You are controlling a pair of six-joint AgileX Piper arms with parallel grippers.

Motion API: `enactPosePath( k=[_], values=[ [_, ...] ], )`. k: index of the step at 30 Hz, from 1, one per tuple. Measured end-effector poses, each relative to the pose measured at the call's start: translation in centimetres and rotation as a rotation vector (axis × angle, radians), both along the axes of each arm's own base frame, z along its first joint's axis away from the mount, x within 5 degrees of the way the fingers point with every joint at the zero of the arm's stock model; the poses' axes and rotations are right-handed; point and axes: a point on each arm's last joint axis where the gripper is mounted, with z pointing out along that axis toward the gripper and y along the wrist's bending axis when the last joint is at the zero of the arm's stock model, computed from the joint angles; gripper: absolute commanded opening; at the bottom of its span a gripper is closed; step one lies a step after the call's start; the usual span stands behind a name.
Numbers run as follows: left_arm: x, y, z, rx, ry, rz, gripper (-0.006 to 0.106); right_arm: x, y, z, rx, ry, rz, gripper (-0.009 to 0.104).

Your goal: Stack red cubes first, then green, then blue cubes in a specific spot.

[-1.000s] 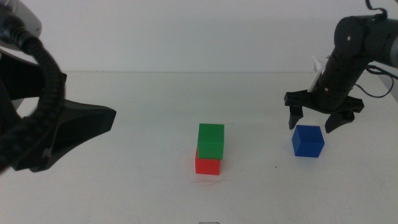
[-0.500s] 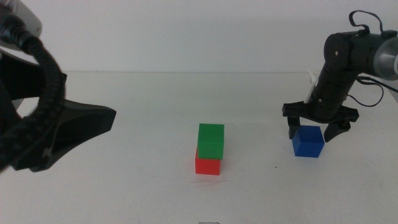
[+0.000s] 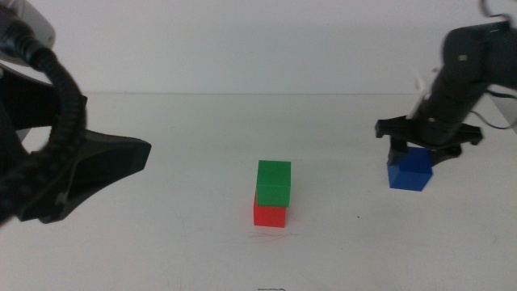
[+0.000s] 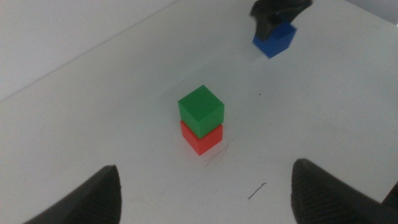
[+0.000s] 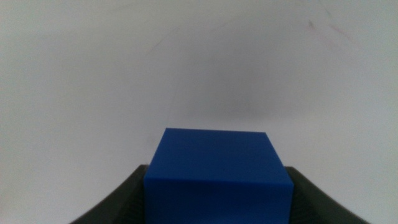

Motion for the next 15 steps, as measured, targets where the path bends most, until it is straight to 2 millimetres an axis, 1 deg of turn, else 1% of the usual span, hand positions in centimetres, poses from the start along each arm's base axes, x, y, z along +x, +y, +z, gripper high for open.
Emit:
enactPosePath(
  k=[2, 5, 8, 11, 15],
  values=[
    [0.0, 0.0, 0.0, 0.0, 0.0, 0.0, 0.094, -2.5, 0.0, 1.7, 0.013, -0.035, -0.01, -0.001],
    [0.0, 0.0, 0.0, 0.0, 0.0, 0.0, 0.094, -5.8, 0.3, 3.6, 0.027, -0.068, -0.026, -0.001],
    [0.0, 0.0, 0.0, 0.0, 0.0, 0.0, 0.094, -8.1, 1.2, 6.1, 0.023, -0.122, -0.041, -0.001],
    [0.0, 0.0, 0.0, 0.0, 0.0, 0.0, 0.094, -9.7, 2.2, 8.4, 0.018, -0.159, -0.093, -0.001],
    [0.0, 0.0, 0.0, 0.0, 0.0, 0.0, 0.094, -10.4, 4.1, 10.0, -0.001, -0.159, -0.113, -0.001]
  ],
)
